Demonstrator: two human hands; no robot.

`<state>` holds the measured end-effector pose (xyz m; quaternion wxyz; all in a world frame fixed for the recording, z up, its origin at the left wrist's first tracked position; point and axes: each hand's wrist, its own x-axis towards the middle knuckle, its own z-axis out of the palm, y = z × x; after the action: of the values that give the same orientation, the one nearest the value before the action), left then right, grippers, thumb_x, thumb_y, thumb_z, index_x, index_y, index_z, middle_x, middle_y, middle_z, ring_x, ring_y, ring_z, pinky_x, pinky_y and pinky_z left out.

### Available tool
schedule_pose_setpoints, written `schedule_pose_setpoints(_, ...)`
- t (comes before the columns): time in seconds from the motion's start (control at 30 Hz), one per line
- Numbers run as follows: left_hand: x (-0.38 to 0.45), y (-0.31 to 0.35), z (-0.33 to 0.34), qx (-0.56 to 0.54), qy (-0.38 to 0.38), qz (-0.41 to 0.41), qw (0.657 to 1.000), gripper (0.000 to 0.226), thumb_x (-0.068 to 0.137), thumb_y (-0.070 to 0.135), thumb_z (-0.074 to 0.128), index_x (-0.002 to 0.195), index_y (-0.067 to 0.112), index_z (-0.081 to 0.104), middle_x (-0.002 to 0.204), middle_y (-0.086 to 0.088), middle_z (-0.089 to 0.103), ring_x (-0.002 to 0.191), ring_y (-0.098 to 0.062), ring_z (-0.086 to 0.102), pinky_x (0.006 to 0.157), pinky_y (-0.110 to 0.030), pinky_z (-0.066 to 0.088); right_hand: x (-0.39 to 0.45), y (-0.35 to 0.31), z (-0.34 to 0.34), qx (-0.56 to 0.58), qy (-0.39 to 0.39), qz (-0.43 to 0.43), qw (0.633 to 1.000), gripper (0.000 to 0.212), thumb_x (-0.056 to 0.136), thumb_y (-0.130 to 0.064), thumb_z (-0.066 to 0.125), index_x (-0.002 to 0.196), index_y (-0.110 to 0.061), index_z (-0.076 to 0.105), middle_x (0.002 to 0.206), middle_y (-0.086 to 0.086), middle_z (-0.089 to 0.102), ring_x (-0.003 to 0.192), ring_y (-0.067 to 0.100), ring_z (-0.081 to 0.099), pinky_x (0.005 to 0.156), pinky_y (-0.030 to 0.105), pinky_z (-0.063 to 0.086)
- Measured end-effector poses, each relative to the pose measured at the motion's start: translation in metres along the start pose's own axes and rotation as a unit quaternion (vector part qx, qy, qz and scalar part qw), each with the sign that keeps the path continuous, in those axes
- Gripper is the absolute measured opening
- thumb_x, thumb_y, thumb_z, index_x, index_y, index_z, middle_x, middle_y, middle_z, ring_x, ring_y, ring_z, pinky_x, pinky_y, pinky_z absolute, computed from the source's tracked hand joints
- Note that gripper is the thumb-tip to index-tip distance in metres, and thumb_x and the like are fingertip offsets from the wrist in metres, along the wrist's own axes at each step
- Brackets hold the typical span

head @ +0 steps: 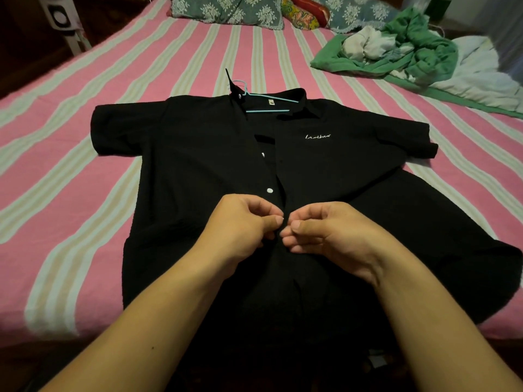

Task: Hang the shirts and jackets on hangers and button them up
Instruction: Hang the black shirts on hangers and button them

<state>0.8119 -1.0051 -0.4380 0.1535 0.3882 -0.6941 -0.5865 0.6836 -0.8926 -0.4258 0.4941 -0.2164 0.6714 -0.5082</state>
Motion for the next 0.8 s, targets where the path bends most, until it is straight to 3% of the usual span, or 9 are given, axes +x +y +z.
schedule_pose_setpoints(0.17, 0.001, 0.001, 0.001, 0.044, 0.010, 0.003, 0.999, 0.017, 0.093, 0.020, 0.071, 0.077, 0.020, 0.076, 0.067, 0.002, 0.073, 0.056, -0.006, 0.062, 0.059, -0.022, 0.049, 0.008, 0.001, 0.015, -0.110, 0.059, -0.030, 0.992, 0.008, 0.093, -0.005, 0.065, 0.086, -0.006, 0.068, 0.075, 0.009, 0.075, 0.063, 0.013, 0.067, 0.058, 0.024, 0.054)
schedule_pose_setpoints(0.23, -0.001, 0.002, 0.001, 0.040, -0.007, -0.004, 0.999, 0.024, 0.095, 0.028, 0.067, 0.075, 0.018, 0.076, 0.062, 0.002, 0.068, 0.055, -0.009, 0.056, 0.061, -0.029, 0.046, 0.009, 0.006, 0.024, -0.210, 0.121, -0.061, 0.968, 0.008, 0.087, -0.011, 0.068, 0.079, -0.013, 0.068, 0.068, 0.003, 0.073, 0.057, 0.009, 0.062, 0.052, 0.023, 0.048)
schedule_pose_setpoints(0.33, -0.003, 0.002, -0.001, 0.035, -0.021, 0.005, 0.999, 0.019, 0.094, 0.030, 0.071, 0.079, 0.020, 0.079, 0.060, 0.004, 0.066, 0.058, -0.007, 0.058, 0.062, -0.027, 0.049, 0.007, 0.014, 0.031, -0.294, 0.192, -0.111, 0.930, 0.007, 0.084, -0.021, 0.069, 0.077, -0.021, 0.067, 0.066, -0.001, 0.069, 0.055, 0.006, 0.058, 0.053, 0.025, 0.046)
schedule_pose_setpoints(0.53, 0.004, -0.002, -0.001, -0.092, -0.013, -0.030, 0.995, 0.007, 0.090, 0.006, 0.074, 0.086, 0.009, 0.077, 0.075, -0.007, 0.074, 0.073, -0.017, 0.070, 0.076, -0.031, 0.060, 0.009, 0.019, 0.019, -0.223, 0.175, -0.145, 0.948, 0.014, 0.089, -0.013, 0.072, 0.082, -0.025, 0.071, 0.075, -0.002, 0.071, 0.066, 0.014, 0.069, 0.059, 0.029, 0.058)
schedule_pose_setpoints(0.67, 0.003, -0.002, 0.000, -0.099, -0.006, -0.024, 0.995, 0.009, 0.091, 0.007, 0.073, 0.084, 0.012, 0.076, 0.067, -0.003, 0.071, 0.063, -0.012, 0.064, 0.064, -0.024, 0.055, 0.008, 0.019, 0.015, -0.187, 0.163, -0.153, 0.957, 0.012, 0.089, -0.010, 0.073, 0.084, -0.022, 0.073, 0.077, 0.000, 0.071, 0.069, 0.017, 0.070, 0.055, 0.026, 0.057)
schedule_pose_setpoints(0.8, 0.005, -0.004, 0.001, -0.108, 0.010, -0.028, 0.994, 0.006, 0.090, 0.006, 0.074, 0.087, 0.011, 0.076, 0.067, -0.003, 0.070, 0.064, -0.014, 0.064, 0.069, -0.028, 0.056, 0.008, 0.019, 0.015, -0.185, 0.154, -0.164, 0.957, 0.012, 0.088, -0.010, 0.074, 0.085, -0.022, 0.071, 0.080, 0.002, 0.072, 0.073, 0.016, 0.071, 0.056, 0.024, 0.056)
